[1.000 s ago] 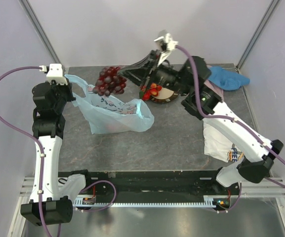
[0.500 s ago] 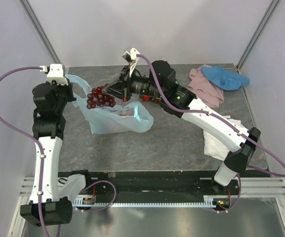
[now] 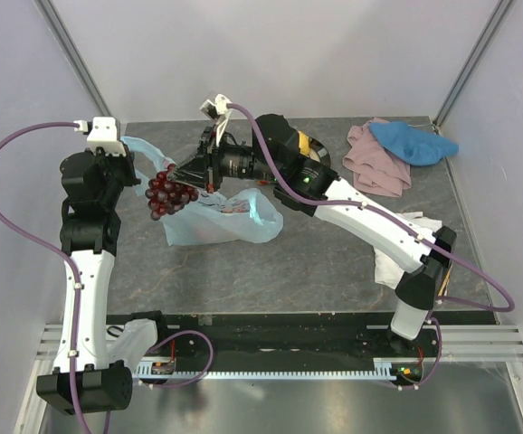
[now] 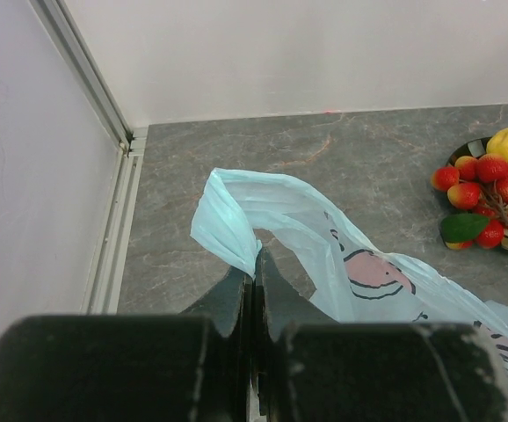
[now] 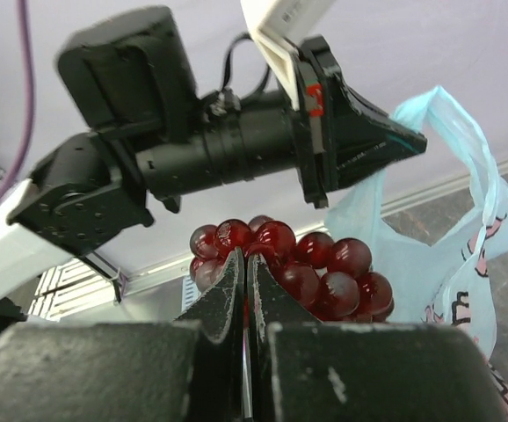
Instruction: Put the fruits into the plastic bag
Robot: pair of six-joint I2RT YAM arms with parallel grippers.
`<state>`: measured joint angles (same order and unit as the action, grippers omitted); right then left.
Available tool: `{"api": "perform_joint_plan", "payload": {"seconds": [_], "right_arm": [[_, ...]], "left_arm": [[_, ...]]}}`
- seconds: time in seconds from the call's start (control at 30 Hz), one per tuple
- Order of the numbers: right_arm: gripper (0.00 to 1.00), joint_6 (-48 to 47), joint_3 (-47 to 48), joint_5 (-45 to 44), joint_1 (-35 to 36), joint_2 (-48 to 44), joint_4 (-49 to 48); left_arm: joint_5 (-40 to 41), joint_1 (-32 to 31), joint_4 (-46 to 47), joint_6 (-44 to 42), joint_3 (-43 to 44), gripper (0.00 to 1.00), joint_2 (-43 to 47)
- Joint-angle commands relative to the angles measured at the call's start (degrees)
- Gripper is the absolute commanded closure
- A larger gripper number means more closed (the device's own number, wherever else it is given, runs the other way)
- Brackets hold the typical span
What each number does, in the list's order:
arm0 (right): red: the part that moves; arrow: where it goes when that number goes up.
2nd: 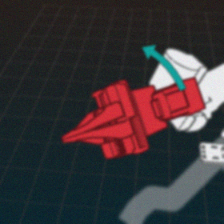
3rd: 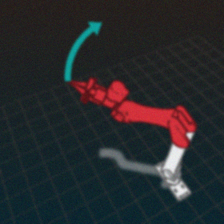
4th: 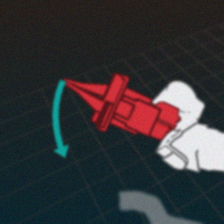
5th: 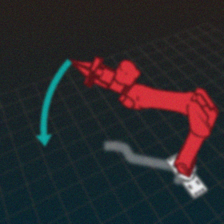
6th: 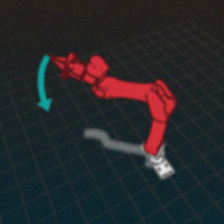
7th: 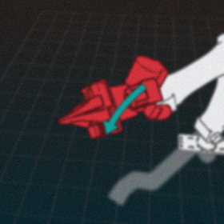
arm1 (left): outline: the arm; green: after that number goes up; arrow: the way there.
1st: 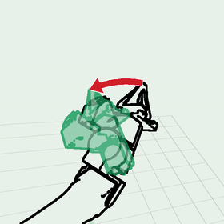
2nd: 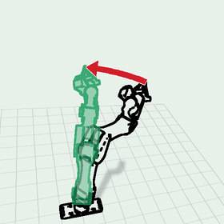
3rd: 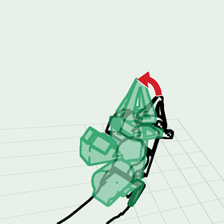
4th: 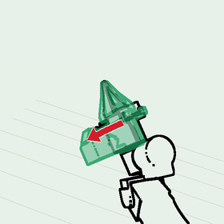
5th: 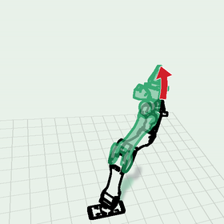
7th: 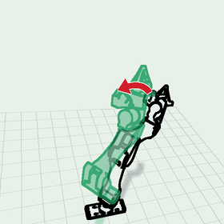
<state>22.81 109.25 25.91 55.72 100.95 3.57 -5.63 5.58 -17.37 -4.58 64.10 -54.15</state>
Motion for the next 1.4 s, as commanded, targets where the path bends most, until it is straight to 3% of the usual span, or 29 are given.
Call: {"api": "perform_joint_plan", "payload": {"seconds": [0.0, 0.4, 0.73, 1.03, 1.37], "right_arm": [[1.0, 0.5, 2.5, -0.9, 0.2, 0.7, -3.1], [1.0, -1.1, 1.7, -9.1, -2.3, 0.7, -1.0], [1.0, 1.7, -1.1, -10.2, -8.7, 0.8, -1.3], [1.0, 1.0, -0.4, -8.3, -7.7, 3.9, 0.8], [1.0, -1.6, 1.8, -24.9, -4.8, 7.9, 8.9]], "left_arm": [[0.5, -0.2, 2.5, -2.3, -0.1, 0.98, 0.9], [1.2, -0.7, 2.5, -2.6, -0.2, 0.99, 1.1], [1.3, -0.8, 2.4, -2.7, -0.1, 0.98, 1.1], [0.5, -0.9, 2.4, -2.5, -0.1, 0.98, 0.8], [-0.1, -1.0, 2.5, -2.4, -0.1, 0.98, 1.0]]}}
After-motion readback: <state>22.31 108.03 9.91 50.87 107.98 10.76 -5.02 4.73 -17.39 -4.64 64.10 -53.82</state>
